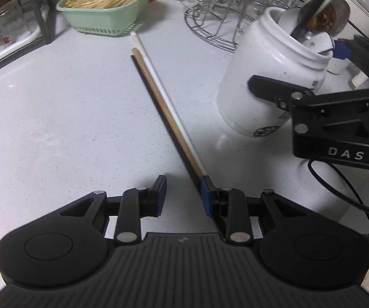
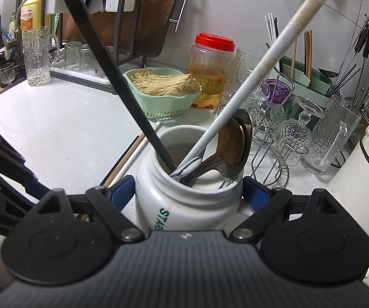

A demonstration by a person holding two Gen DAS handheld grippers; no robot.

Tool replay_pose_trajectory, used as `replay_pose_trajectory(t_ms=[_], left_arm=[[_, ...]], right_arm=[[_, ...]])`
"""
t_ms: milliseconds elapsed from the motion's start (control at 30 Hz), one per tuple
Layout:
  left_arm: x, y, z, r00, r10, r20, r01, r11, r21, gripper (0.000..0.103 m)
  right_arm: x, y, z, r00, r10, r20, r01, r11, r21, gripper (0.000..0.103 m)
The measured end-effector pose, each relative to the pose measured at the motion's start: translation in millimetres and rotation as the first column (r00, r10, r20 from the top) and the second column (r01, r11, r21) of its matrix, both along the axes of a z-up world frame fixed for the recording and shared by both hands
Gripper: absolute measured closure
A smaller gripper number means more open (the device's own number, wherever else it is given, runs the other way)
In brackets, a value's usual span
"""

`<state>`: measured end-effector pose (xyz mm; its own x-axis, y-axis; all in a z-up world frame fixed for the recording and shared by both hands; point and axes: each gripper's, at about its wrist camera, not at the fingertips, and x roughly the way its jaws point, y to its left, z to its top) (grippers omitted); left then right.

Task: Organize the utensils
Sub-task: 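Grasp the black chopstick with the left tool, then lift the black chopstick with the left tool toward the mug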

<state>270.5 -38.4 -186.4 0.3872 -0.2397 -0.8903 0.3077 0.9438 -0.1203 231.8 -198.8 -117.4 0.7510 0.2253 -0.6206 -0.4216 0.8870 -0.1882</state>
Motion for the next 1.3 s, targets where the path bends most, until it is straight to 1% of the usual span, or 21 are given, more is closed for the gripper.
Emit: replay_pose_trajectory(t_ms=[67, 167, 233, 267, 300, 333, 400, 500, 567, 667, 900, 933, 1000, 1033, 1167, 1233, 1300], left_arm=[[0.3, -3.1, 0.3, 1.000, -0.006, 0.000, 0.006, 1.000, 0.009, 0.068], [1.9, -0.4, -0.2, 1.000, 0.009, -0.013, -0.009, 1.000, 0.005, 0.069], [0.8, 1.3, -0.4, 1.000, 0.015, -0.012, -0.015, 1.000, 0.016, 0.070], [-0.6, 1.7, -0.5, 1.000, 0.015, -0.007, -0.014, 1.000, 0.023, 0.072], [-1.8, 2.6, -0.3, 1.000, 0.017, -0.007, -0.016, 1.000, 0.022, 0.080], [-2.8, 3.4, -0.1, 1.000, 0.015, -0.011, -0.015, 1.000, 0.015, 0.084], [-5.3, 3.8, 0.9, 1.000, 0.012, -0.009, -0.011, 1.000, 0.017, 0.096], [-11.0, 4.6, 2.2, 1.000, 0.012, 0.002, -0.012, 0.999, 0.032, 0.098], [-13.8, 8.7, 2.6, 1.000, 0.024, 0.001, -0.024, 0.999, 0.023, 0.099], [-19.1, 16.2, 4.3, 0.999, 0.049, -0.001, -0.049, 0.999, 0.010, 0.103], [-45.5, 28.0, 5.8, 0.996, 0.089, -0.021, -0.089, 0.996, -0.013, 0.103], [-49.2, 30.3, 6.3, 0.995, 0.097, -0.022, -0.098, 0.995, -0.029, 0.103], [-54.9, 36.2, 7.3, 0.993, 0.117, -0.032, -0.119, 0.989, -0.091, 0.103], [-56.1, 38.2, 6.8, 0.991, 0.129, -0.038, -0.133, 0.986, -0.104, 0.103], [-58.8, 40.4, 3.2, 0.983, 0.177, -0.054, -0.182, 0.978, -0.099, 0.101], [-59.2, 38.7, 2.3, 0.983, 0.173, -0.057, -0.177, 0.979, -0.097, 0.098], [-61.5, 35.9, 3.0, 0.986, 0.158, -0.046, -0.162, 0.981, -0.104, 0.088]], right_arm=[[-0.4, 0.1, 0.1, 1.000, 0.001, 0.001, -0.001, 1.000, -0.001, 0.011], [-0.6, -0.1, -0.1, 1.000, 0.001, 0.002, -0.001, 1.000, -0.001, 0.011], [-0.5, -0.2, -0.3, 1.000, 0.001, 0.002, -0.001, 1.000, 0.000, 0.011], [-0.5, -0.2, -0.4, 1.000, 0.001, 0.001, -0.001, 1.000, 0.000, 0.011], [-0.5, -0.3, -0.5, 1.000, 0.001, 0.001, -0.001, 1.000, -0.001, 0.011], [-0.5, -0.3, -0.6, 1.000, 0.001, 0.001, -0.001, 1.000, -0.001, 0.011], [-0.7, -0.3, -1.0, 1.000, 0.000, 0.001, 0.000, 1.000, -0.001, 0.011], [-0.5, -0.2, -1.0, 1.000, 0.000, -0.001, 0.000, 1.000, -0.003, 0.011], [-0.3, 0.1, -0.8, 1.000, -0.001, -0.004, 0.001, 1.000, -0.005, 0.011], [1.1, 1.1, -0.1, 1.000, -0.003, -0.010, 0.003, 1.000, -0.008, 0.011], [3.1, 2.9, 1.0, 0.999, -0.018, -0.028, 0.018, 1.000, -0.009, 0.011], [3.2, 3.1, 1.1, 0.999, -0.020, -0.031, 0.020, 1.000, -0.009, 0.011], [2.5, 3.6, 1.3, 0.999, -0.021, -0.033, 0.021, 1.000, -0.009, 0.011], [1.9, 4.1, 1.4, 0.999, -0.020, -0.034, 0.020, 1.000, -0.008, 0.011], [0.5, 4.7, 1.3, 0.999, -0.018, -0.033, 0.018, 1.000, -0.007, 0.011], [1.5, 3.9, 1.5, 0.999, -0.023, -0.036, 0.023, 1.000, 0.001, 0.011], [1.3, 3.6, 1.4, 0.999, -0.023, -0.035, 0.023, 1.000, 0.002, 0.011]])
